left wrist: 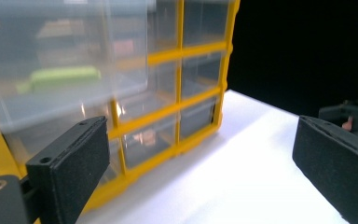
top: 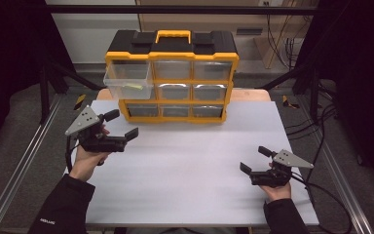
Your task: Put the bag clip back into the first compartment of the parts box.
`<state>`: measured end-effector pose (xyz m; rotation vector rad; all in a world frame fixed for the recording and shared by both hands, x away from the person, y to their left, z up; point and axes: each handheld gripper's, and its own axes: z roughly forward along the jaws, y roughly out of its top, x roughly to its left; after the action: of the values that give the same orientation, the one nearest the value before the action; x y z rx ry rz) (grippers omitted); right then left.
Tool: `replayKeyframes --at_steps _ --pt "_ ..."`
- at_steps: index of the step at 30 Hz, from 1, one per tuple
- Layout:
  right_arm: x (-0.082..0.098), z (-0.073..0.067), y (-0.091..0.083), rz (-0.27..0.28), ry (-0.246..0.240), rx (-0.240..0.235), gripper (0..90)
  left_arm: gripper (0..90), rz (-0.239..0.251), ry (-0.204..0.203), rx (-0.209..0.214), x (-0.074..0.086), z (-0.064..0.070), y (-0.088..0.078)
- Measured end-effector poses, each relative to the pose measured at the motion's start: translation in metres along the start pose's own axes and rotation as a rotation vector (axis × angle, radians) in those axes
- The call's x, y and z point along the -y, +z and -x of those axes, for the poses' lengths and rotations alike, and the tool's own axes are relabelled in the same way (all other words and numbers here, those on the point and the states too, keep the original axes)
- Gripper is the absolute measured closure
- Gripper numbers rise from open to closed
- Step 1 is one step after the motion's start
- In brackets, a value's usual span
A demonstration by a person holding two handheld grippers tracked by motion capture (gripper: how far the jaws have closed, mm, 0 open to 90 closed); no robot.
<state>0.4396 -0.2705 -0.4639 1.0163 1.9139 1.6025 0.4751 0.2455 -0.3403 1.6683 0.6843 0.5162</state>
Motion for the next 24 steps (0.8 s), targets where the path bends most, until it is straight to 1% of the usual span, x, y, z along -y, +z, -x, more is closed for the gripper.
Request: replayKeyframes --at_steps 1,4,5,7,9,11,14,17,18,21,23,24 --pt "0.000 0.000 0.000 -0.002 0.001 0.000 0.5 3.5 -0.003 -0.010 0.006 0.006 0.000 0.000" --pt "0.000 0.000 0.001 -0.002 -0.002 -0.001 0.5 3.3 -0.022 -0.021 0.021 0.022 -0.001 0.000" --pt "0.000 0.000 0.001 -0.002 -0.002 -0.001 0.5 3.2 -0.032 -0.031 0.024 0.030 -0.001 0.000" --pt "0.000 0.000 0.001 -0.003 -0.001 -0.001 0.5 2.8 -0.038 -0.037 0.026 0.039 -0.001 0.000" --pt "0.000 0.000 0.001 -0.003 -0.001 -0.002 0.5 2.7 -0.049 -0.033 0.021 0.049 0.000 -0.001" --pt "0.000 0.000 0.001 -0.004 -0.002 -0.002 0.5 2.8 -0.064 -0.045 0.019 0.059 -0.001 -0.001" --pt "0.001 0.000 0.001 -0.004 -0.002 -0.002 0.5 2.6 -0.082 -0.057 0.010 0.070 -0.003 -0.001" --pt "0.001 0.000 0.001 -0.004 -0.001 -0.002 0.5 2.7 -0.089 -0.069 -0.004 0.080 -0.005 -0.004" --pt "0.001 0.000 0.001 -0.004 -0.002 -0.003 0.5 2.7 -0.086 -0.075 -0.006 0.082 -0.007 -0.005" --pt "0.001 0.000 0.001 -0.008 -0.002 -0.004 0.5 2.8 -0.082 -0.073 -0.018 0.085 -0.009 -0.008" --pt "0.001 -0.001 0.001 -0.010 0.000 -0.002 0.5 2.5 -0.079 -0.086 -0.018 0.088 -0.011 -0.010" --pt "0.001 -0.001 0.002 -0.008 -0.003 -0.004 0.5 2.6 -0.078 -0.084 -0.024 0.090 -0.011 -0.011"
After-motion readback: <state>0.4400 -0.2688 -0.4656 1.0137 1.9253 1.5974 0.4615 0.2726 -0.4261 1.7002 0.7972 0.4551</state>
